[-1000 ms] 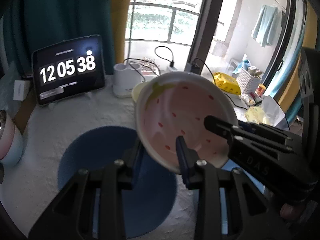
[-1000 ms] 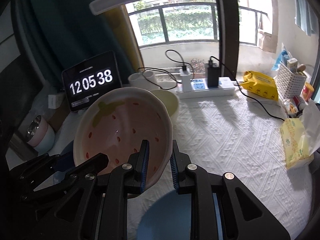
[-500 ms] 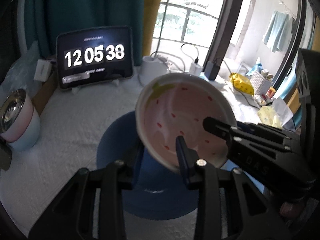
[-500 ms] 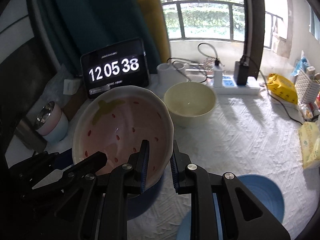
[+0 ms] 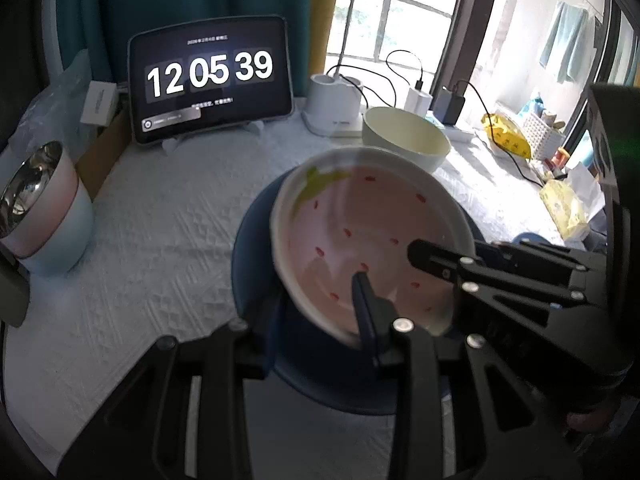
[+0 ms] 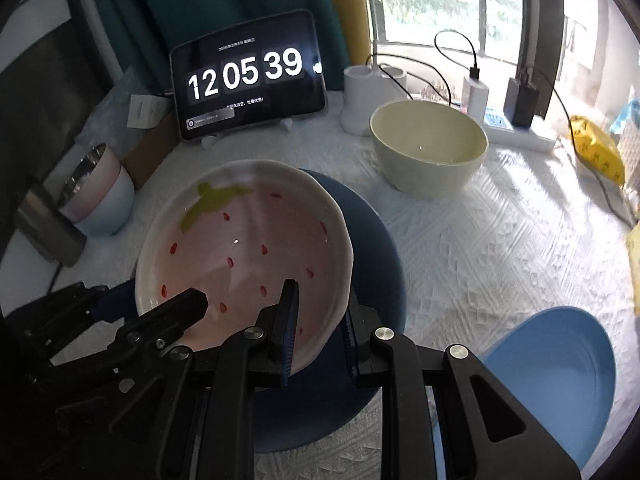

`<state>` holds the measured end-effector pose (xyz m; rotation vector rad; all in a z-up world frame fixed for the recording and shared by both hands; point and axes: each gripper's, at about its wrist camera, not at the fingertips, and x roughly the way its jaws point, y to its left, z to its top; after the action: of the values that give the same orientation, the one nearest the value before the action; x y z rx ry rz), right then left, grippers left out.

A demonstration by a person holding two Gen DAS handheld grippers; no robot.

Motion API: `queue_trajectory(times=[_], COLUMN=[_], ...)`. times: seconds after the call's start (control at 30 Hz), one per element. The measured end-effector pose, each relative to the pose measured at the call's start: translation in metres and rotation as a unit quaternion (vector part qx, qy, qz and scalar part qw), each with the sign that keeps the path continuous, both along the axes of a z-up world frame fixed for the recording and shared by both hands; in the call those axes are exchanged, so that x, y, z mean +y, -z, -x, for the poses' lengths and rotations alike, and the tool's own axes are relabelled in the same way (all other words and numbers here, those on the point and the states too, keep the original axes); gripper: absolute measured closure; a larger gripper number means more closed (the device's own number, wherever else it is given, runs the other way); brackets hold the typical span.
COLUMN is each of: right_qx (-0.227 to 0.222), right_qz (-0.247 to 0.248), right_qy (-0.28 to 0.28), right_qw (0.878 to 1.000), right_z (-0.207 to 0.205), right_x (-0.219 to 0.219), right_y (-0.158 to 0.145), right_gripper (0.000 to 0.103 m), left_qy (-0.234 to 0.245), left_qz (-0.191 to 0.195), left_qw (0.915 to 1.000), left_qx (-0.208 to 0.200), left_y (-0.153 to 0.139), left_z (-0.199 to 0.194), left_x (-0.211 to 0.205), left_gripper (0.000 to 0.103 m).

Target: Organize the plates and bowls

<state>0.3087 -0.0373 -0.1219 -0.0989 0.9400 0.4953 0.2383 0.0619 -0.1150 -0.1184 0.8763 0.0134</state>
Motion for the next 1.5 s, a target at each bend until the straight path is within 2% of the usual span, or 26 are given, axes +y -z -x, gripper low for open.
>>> queue_trajectory(times=[0.17, 0.37, 0.5, 0.63, 0.9, 1.5], right_qx=[0.0, -0.019, -0.018, -0.012, -0.01, -0.05], right_qz=[0.007, 0.048, 0.04, 0.036, 0.004, -0.026], right_qy=[-0.001, -0.008, -0.007, -0.002, 0.003, 0.03], right_qw=[1.0, 0.999, 0.999, 0.999, 1.0, 0.998], right_z=[0.0, 0.004, 0.004, 0.002, 0.0, -0.028], right_x=[0.0, 0.009, 0.007, 0.003, -0.008, -0.035], right_y=[-0.001, 0.0, -0.001, 0.0, -0.012, -0.053], right_gripper=[0.081, 0.081, 0.081, 0.082, 0.08, 0.08], left_qy=[0.006, 0.011, 0.003, 0.005, -0.001, 0.05], left_qz=[-0.013, -0.016, -0.032, -0.032, -0.014, 0.006], left_qw=[0.9999, 0.9998, 0.9995, 0.9994, 0.9997, 0.9975], left_qx=[0.002, 0.008, -0.001, -0.012, -0.02, -0.049], left_y=[0.0, 0.0, -0.006, -0.012, -0.022, -0.061], left_z=[0.0, 0.003, 0.01, 0.014, 0.007, -0.048], left_x=[-0.002, -0.002, 0.0, 0.004, 0.013, -0.017], left_gripper=[0.068, 0.068, 0.067, 0.066, 0.066, 0.06])
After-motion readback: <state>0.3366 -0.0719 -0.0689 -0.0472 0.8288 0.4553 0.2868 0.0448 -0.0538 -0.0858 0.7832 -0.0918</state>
